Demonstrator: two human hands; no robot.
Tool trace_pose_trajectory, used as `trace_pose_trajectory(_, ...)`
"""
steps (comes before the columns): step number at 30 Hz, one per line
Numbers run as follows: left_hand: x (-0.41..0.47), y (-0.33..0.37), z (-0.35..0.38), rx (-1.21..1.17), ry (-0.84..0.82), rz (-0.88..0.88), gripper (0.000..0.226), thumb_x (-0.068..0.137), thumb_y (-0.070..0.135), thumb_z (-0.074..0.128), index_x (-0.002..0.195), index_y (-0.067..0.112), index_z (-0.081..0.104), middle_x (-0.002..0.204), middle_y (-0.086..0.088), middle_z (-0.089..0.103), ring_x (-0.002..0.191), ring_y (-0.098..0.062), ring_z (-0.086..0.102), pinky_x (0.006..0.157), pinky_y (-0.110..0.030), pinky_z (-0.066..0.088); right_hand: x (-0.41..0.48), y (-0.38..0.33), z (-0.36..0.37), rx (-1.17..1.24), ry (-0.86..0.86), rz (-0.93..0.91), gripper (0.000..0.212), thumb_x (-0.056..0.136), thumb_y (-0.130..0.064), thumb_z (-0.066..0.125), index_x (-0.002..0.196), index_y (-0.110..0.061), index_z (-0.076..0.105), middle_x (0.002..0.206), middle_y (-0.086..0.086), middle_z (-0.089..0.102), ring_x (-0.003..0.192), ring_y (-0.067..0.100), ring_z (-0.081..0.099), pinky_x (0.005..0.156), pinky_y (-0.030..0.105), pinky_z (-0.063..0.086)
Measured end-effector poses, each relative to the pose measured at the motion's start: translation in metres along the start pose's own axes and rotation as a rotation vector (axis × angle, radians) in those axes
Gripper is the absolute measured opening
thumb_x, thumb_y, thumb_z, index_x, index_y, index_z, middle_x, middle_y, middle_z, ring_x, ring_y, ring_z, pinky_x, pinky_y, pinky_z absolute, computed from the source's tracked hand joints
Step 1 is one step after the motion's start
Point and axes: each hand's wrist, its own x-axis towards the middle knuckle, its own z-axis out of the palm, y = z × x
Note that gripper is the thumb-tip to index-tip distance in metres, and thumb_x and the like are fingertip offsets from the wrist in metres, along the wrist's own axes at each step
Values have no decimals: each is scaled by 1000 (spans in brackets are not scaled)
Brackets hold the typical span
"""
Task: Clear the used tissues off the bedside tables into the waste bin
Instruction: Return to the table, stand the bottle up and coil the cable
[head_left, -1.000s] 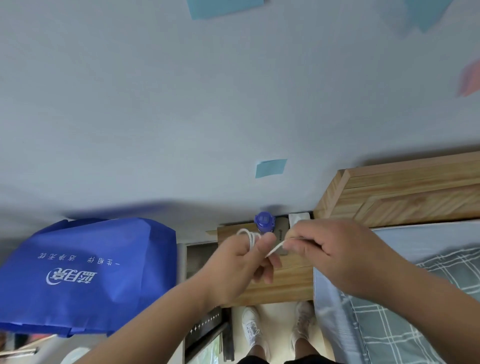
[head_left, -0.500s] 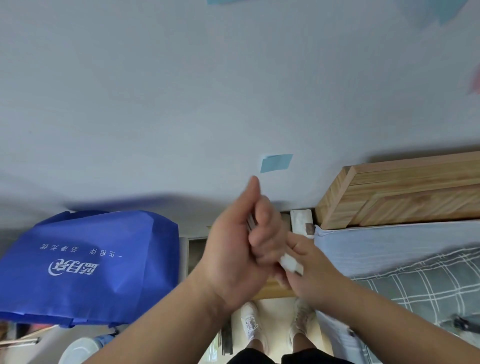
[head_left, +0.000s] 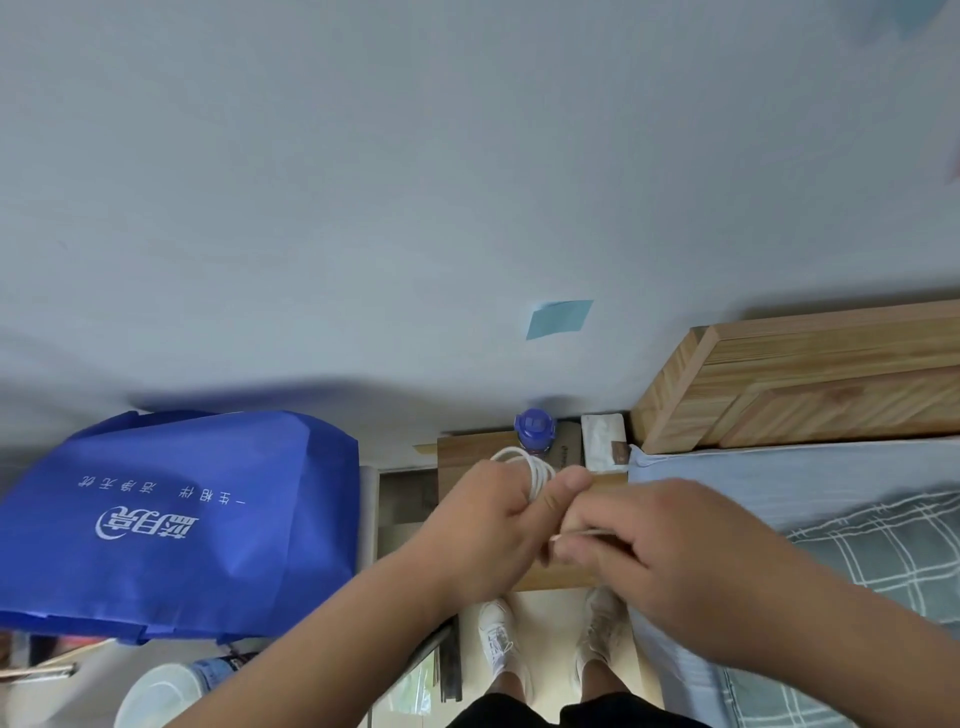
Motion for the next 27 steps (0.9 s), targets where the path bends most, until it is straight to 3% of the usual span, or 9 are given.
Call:
trace_pose_trajectory(4,-8,4,4,-399,-176,-171,86,91,90,23,53,25,63,39,7,50,41,-8,46,53,-15,42,10,15,-8,240,210,-26,28,84,-59,63,84,-32,70,92,-14,68,90,11,65,76,28,50)
trace_pose_trajectory(7,-6,16,9,-870,-321,-169,78,92,89,33,53,28,66,36,12,43,34,-11,31,43,-20,33,20,21,8,694,142,38,20,91,-45,71,78,-30,68,116,-17,73,113,4,68,94,25,52)
trace_pose_trajectory(9,-4,17,11,-1090,-377,-161,68,96,78,45,56,28,66,36,13,44,32,-8,30,39,-18,26,23,22,20,966,46,90,24,94,-42,67,77,-25,67,102,-11,78,104,6,73,96,33,57)
trace_pose_trajectory(11,-3,13,10,-1150,-388,-214,62,94,69,61,54,22,61,37,11,43,32,-6,31,37,-17,23,24,22,26,1020,79,129,30,96,-44,68,78,-20,67,83,-2,73,87,12,73,86,36,61)
trace_pose_trajectory(15,-7,-1,6,-1087,-325,-246,47,89,48,78,58,18,61,39,4,50,31,-7,38,38,-13,33,21,20,28,959,161,148,32,95,-38,70,87,-7,67,87,19,73,84,37,75,84,51,64)
trace_pose_trajectory(17,-7,1,9,-959,-243,-234,44,89,47,78,61,15,65,44,-2,58,33,-11,47,41,-18,39,19,20,29,925,181,153,30,96,-36,71,86,-8,66,80,19,73,81,42,72,84,52,62)
trace_pose_trajectory(21,-5,1,10,-625,48,-183,39,87,57,80,72,21,75,66,-4,71,56,-14,64,57,-24,55,16,22,28,892,333,173,33,92,-40,74,79,-11,62,63,3,63,60,19,59,61,30,54)
trace_pose_trajectory(24,-5,-5,10,-327,150,-107,35,92,60,71,71,32,72,62,6,70,57,-5,62,60,-14,51,13,25,31,902,321,228,29,101,-32,63,78,-15,62,65,1,58,62,14,54,64,32,49)
trace_pose_trajectory(27,-7,-7,15,-239,176,-91,43,90,75,60,71,38,66,55,12,61,51,-2,53,56,-15,45,14,26,31,1172,242,243,28,101,-31,61,80,-12,62,71,9,59,65,21,56,64,36,52)
